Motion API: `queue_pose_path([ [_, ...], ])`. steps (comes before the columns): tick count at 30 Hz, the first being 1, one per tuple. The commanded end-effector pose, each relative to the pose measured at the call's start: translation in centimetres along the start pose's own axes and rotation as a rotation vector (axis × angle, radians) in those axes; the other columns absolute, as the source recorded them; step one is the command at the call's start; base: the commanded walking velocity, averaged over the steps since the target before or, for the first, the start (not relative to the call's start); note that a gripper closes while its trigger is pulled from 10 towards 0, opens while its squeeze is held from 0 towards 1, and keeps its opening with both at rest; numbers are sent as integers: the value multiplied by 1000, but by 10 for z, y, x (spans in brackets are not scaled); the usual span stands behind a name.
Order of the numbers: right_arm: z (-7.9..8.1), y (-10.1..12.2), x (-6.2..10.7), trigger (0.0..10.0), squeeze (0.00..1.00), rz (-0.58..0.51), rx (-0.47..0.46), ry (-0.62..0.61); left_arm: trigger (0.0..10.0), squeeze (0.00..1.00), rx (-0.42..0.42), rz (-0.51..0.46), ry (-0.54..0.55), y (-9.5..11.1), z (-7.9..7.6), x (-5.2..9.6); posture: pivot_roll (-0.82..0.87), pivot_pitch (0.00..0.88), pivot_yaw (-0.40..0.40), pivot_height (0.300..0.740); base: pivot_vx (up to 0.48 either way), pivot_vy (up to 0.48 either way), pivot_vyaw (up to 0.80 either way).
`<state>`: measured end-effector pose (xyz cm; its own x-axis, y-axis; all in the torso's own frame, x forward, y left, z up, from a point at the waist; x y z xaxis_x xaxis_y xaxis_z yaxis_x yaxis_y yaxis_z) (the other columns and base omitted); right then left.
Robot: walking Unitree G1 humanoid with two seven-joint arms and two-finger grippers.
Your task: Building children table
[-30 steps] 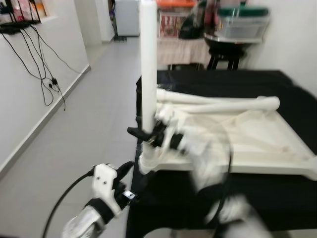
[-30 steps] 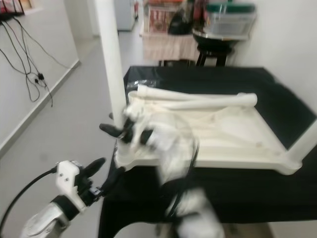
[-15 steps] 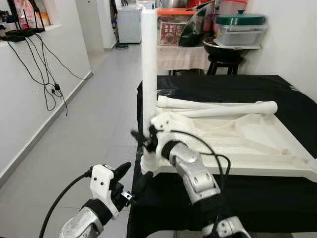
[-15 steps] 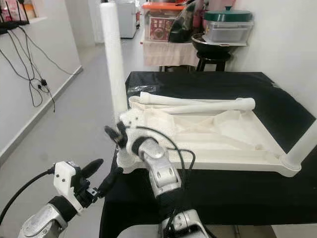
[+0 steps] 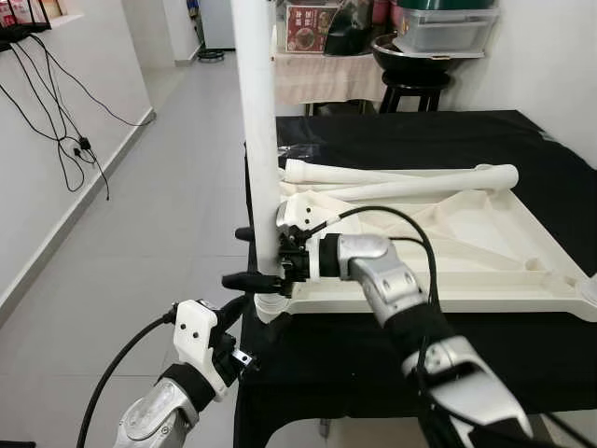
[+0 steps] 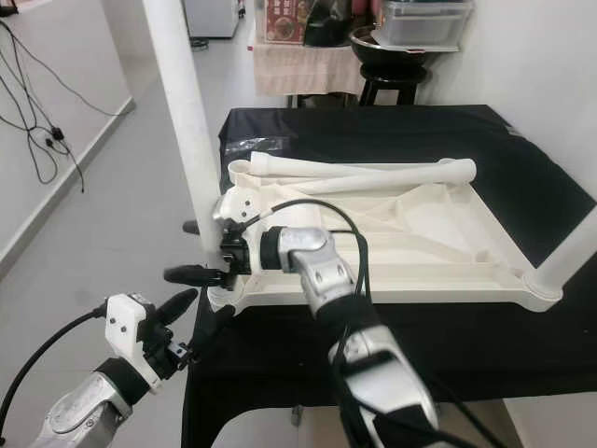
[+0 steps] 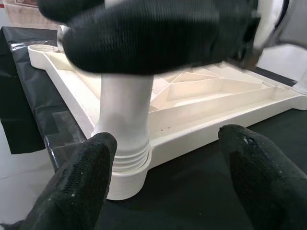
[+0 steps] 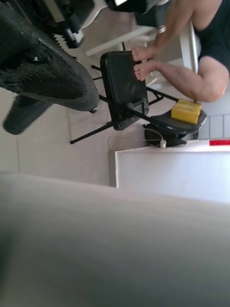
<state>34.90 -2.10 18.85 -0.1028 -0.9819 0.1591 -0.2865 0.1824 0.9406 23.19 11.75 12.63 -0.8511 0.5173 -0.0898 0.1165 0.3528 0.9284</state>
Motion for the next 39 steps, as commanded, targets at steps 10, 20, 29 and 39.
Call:
queue_pose_path([
  [10, -1, -2, -11, 0, 0, -41, -64, 124, 10000, 0, 12, 17, 10, -4, 1, 1, 25, 9, -31, 740, 0, 0, 0],
  [20, 2, -22, 15, 0, 0, -47, -76, -19, 10000, 0, 18, 20, 1, -3, 0, 4, 5, 27, -14, 740, 0, 0, 0],
  [29, 30, -68, 7, 0, 0, 213, -301, -813, 10000, 0, 13, 30, 2, -1, 2, 9, -9, 35, 19, 740, 0, 0, 0],
  [39, 14, -61, -4, 10000, 0, 259, -239, -755, 10000, 0, -12, 23, 24, -1, 4, 7, 16, 20, -1, 740, 0, 0, 0],
])
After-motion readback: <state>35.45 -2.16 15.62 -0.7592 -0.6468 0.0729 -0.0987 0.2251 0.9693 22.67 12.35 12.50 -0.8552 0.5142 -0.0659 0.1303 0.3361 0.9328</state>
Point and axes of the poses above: a point about 5 cm out from each wrist's last joint towards the gripper, its own x axis pointing back from the gripper into the wrist, its own y axis along the axis of the wrist's last joint, z = x × y, the point moved 2 cm from there along -x, pointing out of the wrist towards the gripper, and after that the axes turned 12 degrees about x, right-handed, at the moved point
